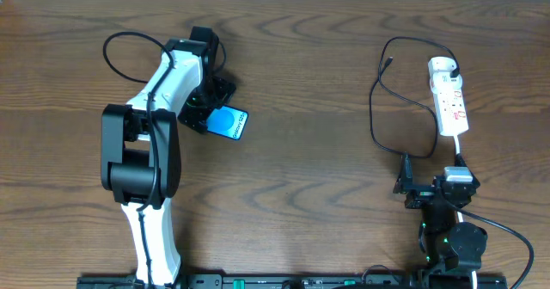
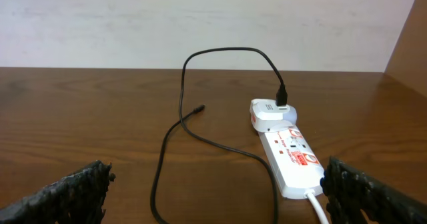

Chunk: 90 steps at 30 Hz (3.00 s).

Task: Plug charger to phone and switch on socket
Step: 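Lower the left gripper onto the phone and close on its edge, then lift the phone with the left gripper and tilt it upright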

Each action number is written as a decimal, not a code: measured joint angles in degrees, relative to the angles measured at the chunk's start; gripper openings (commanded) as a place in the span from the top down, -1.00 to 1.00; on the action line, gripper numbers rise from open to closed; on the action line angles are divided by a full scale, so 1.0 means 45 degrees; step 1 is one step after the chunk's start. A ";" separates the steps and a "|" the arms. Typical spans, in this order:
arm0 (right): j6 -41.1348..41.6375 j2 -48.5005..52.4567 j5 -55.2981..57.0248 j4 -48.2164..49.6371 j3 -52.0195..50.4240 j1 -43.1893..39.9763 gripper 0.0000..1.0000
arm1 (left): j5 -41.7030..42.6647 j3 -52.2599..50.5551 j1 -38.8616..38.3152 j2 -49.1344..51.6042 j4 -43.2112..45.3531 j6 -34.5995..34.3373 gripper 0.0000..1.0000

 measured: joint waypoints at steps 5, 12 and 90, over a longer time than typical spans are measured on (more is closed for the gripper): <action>0.0000 0.0000 0.0000 0.0000 0.0000 0.0000 -0.99 | 0.0044 -0.0534 0.0000 0.0000 0.0466 -0.0423 -0.92; 0.0000 0.0000 0.0000 0.0000 0.0000 0.0000 -0.98 | 0.0092 -0.0627 0.0000 0.0000 0.0860 -0.0588 -0.91; 0.0000 0.0000 0.0000 0.0000 0.0000 0.0000 -0.98 | 1.1584 -0.0695 0.0083 -0.0029 0.0559 0.4677 -0.33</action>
